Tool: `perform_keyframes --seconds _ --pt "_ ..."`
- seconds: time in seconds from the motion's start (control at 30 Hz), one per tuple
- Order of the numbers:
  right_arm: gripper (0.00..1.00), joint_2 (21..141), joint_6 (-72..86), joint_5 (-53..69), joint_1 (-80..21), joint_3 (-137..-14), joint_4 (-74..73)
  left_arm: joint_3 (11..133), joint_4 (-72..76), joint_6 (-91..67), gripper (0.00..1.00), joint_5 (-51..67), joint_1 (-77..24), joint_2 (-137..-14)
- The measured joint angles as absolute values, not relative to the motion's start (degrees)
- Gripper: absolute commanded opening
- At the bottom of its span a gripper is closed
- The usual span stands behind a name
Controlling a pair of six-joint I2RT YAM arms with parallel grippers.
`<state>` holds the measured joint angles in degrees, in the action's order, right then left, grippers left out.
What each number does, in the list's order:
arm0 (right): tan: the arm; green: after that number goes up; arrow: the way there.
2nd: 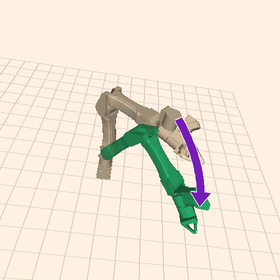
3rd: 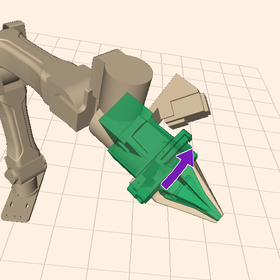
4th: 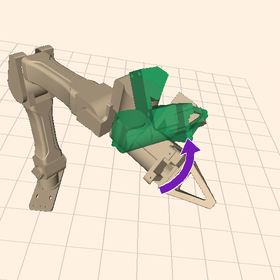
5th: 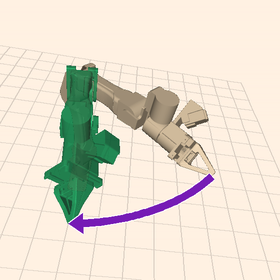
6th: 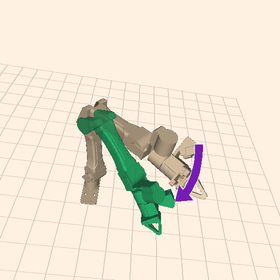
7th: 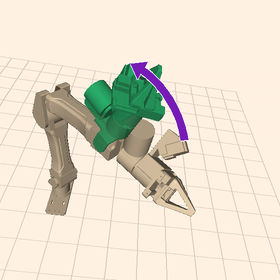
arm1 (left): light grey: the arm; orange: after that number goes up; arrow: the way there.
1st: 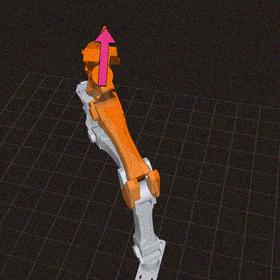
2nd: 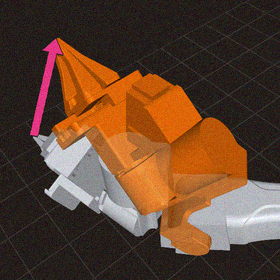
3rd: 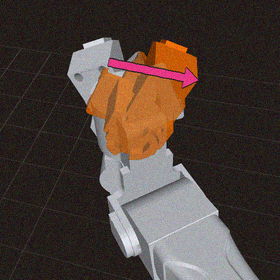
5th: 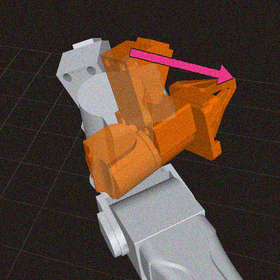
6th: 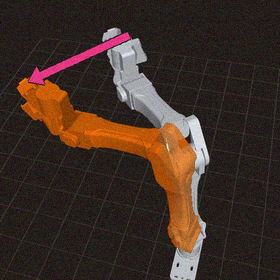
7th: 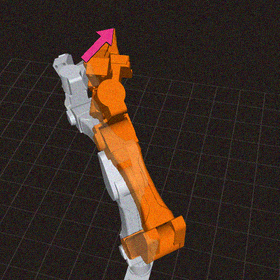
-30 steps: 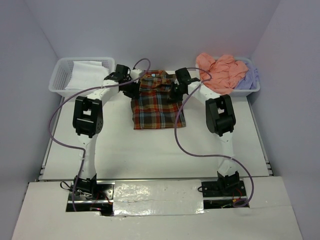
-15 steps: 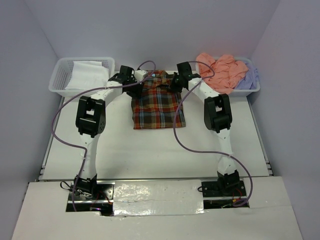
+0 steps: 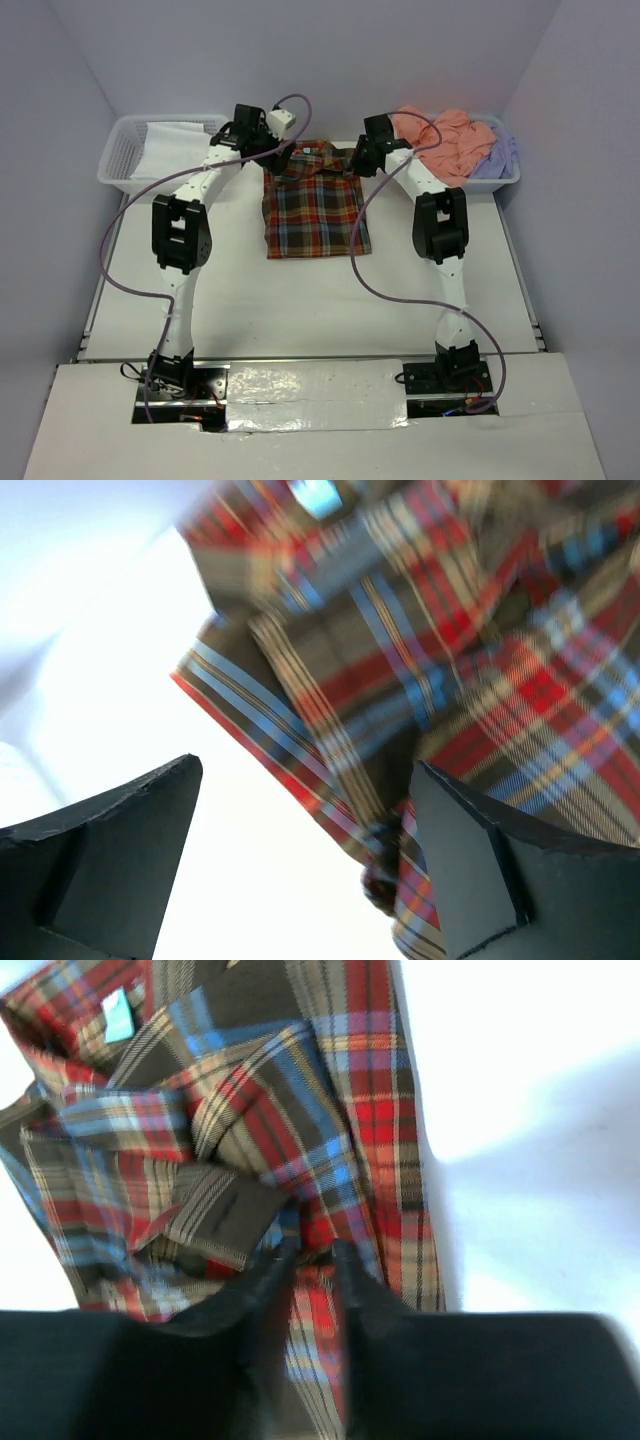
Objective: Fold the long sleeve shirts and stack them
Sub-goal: Fold the shirt
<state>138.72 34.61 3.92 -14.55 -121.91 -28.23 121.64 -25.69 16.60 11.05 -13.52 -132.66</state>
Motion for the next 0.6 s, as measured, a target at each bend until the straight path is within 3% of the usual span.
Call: perform_keyframes --seconds 0.13,0.23,0.4,0.6 --pt "0.49 132.66 31.07 3.16 -15.35 -118.02 -30.28 121.97 -25.02 19.14 0.99 11.22 -13.52 -130.08" --pt "0.52 121.01 29.52 3.51 -16.16 -106.69 -31.68 117.03 -25.71 22.74 0.99 14.02 -13.54 -124.60" --pt "0.55 105.43 28.62 4.36 -17.04 -88.79 -31.48 107.61 -34.02 37.80 0.89 18.46 -16.80 -114.34" --pt "0.58 103.28 28.91 7.53 -17.23 -72.84 -31.57 95.07 -44.31 52.90 0.88 20.36 -24.71 -111.18"
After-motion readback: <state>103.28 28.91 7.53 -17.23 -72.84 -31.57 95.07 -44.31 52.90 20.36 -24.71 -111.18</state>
